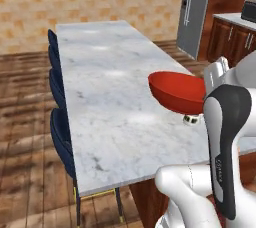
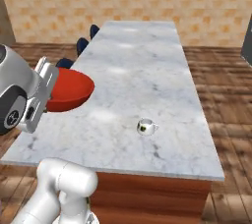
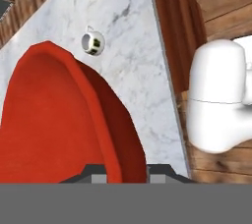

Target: Clear the mugs and bowl far away from the sink.

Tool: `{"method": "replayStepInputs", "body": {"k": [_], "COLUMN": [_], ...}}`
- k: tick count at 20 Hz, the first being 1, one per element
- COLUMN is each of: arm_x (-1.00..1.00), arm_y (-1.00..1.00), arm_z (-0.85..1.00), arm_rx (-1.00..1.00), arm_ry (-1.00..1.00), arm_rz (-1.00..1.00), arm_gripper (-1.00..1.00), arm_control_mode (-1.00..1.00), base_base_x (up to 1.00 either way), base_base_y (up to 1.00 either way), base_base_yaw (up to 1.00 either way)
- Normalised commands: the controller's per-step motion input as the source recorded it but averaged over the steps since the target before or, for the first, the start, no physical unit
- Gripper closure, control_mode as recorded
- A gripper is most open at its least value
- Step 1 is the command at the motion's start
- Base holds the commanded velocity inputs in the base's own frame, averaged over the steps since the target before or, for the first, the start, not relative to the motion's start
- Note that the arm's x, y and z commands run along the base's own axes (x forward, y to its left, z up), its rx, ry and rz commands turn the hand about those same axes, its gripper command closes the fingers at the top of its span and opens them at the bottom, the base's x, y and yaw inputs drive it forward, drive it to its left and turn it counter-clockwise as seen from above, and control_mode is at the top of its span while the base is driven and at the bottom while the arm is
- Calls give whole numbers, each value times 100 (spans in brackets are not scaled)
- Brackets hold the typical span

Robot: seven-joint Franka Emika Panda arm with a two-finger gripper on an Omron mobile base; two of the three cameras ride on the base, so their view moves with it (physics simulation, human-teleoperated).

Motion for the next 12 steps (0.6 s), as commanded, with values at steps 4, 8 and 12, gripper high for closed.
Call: {"method": "replayStepInputs", "body": {"k": [4,8,12], "arm_x": [0,0,75], "arm_y": [0,0,64], "arm_z": [0,0,-39], "arm_rx": [0,0,-14], "arm_ry": [0,0,2], "arm_rz": [0,0,-2], "arm_gripper": [100,100,100], "arm_control_mode": [100,100,-100], "base_base_x": [100,100,25], "base_base_y": [16,83,25], "base_base_yaw": [-61,-43,-4]}}
